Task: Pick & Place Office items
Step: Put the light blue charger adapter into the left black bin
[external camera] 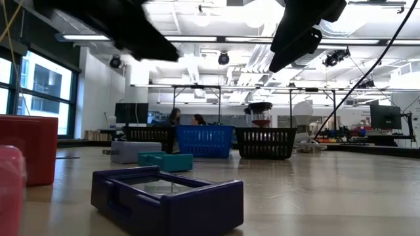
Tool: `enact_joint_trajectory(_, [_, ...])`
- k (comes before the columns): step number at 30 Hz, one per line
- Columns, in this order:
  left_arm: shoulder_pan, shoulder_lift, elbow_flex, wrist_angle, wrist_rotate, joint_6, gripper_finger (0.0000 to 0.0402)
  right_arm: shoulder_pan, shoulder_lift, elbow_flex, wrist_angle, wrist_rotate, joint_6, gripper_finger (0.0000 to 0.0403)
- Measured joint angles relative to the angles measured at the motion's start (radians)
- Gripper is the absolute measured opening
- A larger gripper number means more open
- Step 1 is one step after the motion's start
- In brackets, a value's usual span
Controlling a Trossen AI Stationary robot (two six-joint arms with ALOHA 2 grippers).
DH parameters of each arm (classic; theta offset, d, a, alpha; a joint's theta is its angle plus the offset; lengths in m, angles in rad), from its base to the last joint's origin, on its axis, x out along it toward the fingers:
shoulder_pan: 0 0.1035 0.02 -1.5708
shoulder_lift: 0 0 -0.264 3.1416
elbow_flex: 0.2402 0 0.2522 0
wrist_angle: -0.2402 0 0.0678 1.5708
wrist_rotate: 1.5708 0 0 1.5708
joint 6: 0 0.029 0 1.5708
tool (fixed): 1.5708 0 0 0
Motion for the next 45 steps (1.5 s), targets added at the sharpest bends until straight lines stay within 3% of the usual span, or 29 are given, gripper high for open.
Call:
enact_joint_trajectory(7, [-0.228,-0.15,0.0,-0.29,0.061,-0.161,0.0133,0.0,0.0,0.0,0.023,0.021,-0.027,0.0233])
enact_joint_trajectory(12, [-0.373,-0.15,0.0,-0.417,0.08,-0.265,0.0133,0.0,0.0,0.0,0.041,0.023,-0.047,0.0233])
enact_joint_trajectory(17, [-0.464,-0.116,-0.001,-0.429,0.074,-0.269,0.0133,-0.002,0.0,0.0,0.064,0.022,-0.047,0.0233])
enact_joint_trajectory(26, [-0.492,-0.093,-0.001,-0.372,0.079,-0.207,0.0133,-0.002,0.0,0.0,0.07,0.022,-0.044,0.0233])
enact_joint_trajectory(38, [-0.433,-0.092,-0.001,-0.375,0.102,-0.214,0.0134,-0.002,0.0,0.0,0.083,0.022,-0.038,0.0233])
enact_joint_trajectory(45, [-0.431,-0.092,-0.001,-0.38,0.092,-0.216,0.0193,-0.003,0.0,0.0,0.087,0.022,-0.037,0.0233])
